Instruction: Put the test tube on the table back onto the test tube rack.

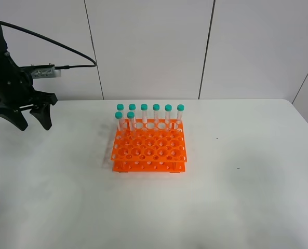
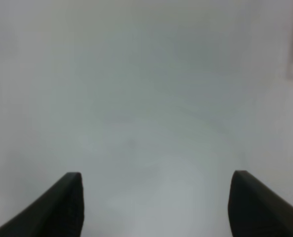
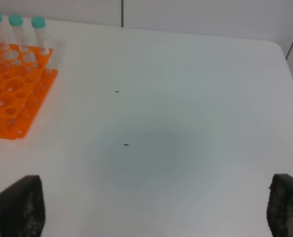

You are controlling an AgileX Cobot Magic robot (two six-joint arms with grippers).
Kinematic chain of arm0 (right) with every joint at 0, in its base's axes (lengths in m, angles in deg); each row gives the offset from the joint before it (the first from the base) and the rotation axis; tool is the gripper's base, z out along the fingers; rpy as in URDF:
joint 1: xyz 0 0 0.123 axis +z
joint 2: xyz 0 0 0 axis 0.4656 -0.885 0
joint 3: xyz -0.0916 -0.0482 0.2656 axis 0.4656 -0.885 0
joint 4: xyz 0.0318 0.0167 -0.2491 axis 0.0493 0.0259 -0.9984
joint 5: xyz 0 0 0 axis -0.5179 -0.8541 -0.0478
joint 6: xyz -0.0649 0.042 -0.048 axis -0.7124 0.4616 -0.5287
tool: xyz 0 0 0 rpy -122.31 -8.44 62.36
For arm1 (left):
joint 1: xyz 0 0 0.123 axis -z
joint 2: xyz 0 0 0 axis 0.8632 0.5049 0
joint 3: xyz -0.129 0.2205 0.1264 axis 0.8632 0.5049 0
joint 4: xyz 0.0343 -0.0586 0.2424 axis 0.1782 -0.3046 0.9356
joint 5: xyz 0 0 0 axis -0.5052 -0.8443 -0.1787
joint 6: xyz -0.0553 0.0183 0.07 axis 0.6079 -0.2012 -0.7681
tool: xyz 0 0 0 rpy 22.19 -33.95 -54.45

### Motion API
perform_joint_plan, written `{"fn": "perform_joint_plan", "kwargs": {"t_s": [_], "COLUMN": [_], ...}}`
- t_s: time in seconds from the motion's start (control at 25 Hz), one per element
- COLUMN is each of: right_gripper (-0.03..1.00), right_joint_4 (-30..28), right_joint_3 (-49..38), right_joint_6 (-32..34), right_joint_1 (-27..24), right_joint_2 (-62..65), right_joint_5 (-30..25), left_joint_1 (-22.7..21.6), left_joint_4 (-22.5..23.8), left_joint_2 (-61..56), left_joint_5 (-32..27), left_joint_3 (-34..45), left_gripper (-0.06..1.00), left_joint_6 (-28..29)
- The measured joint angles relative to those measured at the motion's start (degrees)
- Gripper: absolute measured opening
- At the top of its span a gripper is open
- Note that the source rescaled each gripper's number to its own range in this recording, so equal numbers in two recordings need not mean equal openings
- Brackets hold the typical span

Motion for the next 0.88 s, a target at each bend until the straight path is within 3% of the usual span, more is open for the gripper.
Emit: {"fn": "perform_joint_plan", "kwargs": {"t_s": [0.32, 0.88], "right_gripper": [1.0, 1.0], "right_joint_4": [0.0, 0.0], "right_joint_3": [0.0, 0.0], "right_joint_6": [0.0, 0.0], "right_joint_1": [0.0, 0.0], "right_joint_2": [0.0, 0.0], "right_joint_5": [0.0, 0.0], "left_joint_1": [0.0, 0.0], "left_joint_4": [0.6, 0.7], "left_joint_2": [-16.4, -64.7], "left_joint_5": [0.0, 0.8], "left_joint_3": [15.5, 51.5], "left_gripper": [0.99, 0.99], "left_joint_6": [0.0, 0.1]}}
